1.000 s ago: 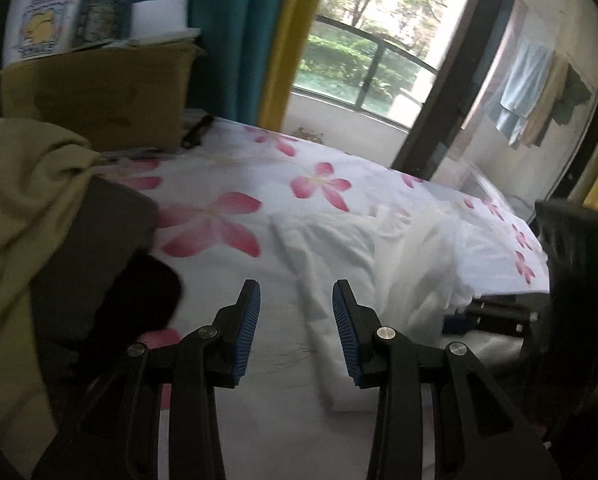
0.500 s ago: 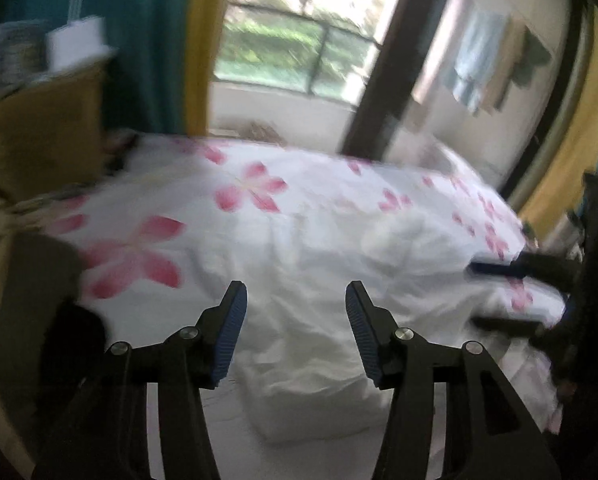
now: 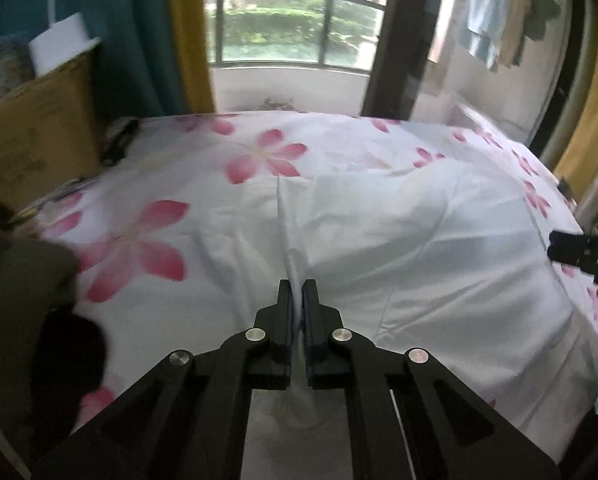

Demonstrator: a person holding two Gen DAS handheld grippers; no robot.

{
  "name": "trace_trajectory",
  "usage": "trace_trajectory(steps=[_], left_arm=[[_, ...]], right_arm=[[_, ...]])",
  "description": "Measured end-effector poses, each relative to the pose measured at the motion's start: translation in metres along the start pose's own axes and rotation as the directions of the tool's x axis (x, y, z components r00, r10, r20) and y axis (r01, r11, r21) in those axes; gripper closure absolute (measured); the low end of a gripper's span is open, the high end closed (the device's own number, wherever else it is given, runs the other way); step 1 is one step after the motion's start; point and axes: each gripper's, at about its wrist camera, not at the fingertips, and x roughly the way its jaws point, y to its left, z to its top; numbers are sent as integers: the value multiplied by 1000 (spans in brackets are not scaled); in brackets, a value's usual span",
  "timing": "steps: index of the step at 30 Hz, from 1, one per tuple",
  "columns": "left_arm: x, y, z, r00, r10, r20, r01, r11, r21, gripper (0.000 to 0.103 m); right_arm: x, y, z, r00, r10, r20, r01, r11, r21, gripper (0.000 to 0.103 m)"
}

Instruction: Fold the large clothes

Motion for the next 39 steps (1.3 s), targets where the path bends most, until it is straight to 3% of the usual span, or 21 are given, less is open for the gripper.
trace_trajectory(steps=[7,9,12,14,16,19,24,26,29,33,39], left_arm=[[3,16,-13,996,62,-68,-66,996,-60,97],[-1,17,-12,994,89,-66,-93,994,-62,88],[-11,18,-6,993,108,-36,-111,990,-86,65],[-25,9,0,994,110,2,-110,991,-70,65],[-35,-4,6,996,78,44,-76,996,-42,65],[-39,-36,17,996,-28,81,26,999,28,63],[-12,-89,17,987,-159,28,154,979,131,61],[5,-103,11,986,-164,-27,166,972,166,61],[31,-109,-3,988,-114,-107,133,973,188,57],[30,-95,-10,987,-120,-103,135,978,157,52],[-2,-60,-3,994,-99,-53,103,992,75,52]], right_arm=[[26,14,-5,999,32,-16,-33,999,-21,29],[32,17,-6,1000,30,-3,-30,999,-33,25],[29,15,-6,1000,25,3,-25,999,-21,25],[21,13,-5,1000,11,18,-11,1000,-20,25],[7,13,-5,999,-6,51,7,1000,-23,24],[-5,18,-8,998,7,55,-5,999,-36,24],[1,36,-21,1000,19,-3,-19,994,-111,24],[13,41,-29,999,-25,-34,20,992,-128,24],[25,44,-37,998,-47,-34,41,988,-147,22],[27,40,-38,999,-49,-15,46,990,-136,15],[15,35,-25,1000,-8,-21,5,991,-133,15]])
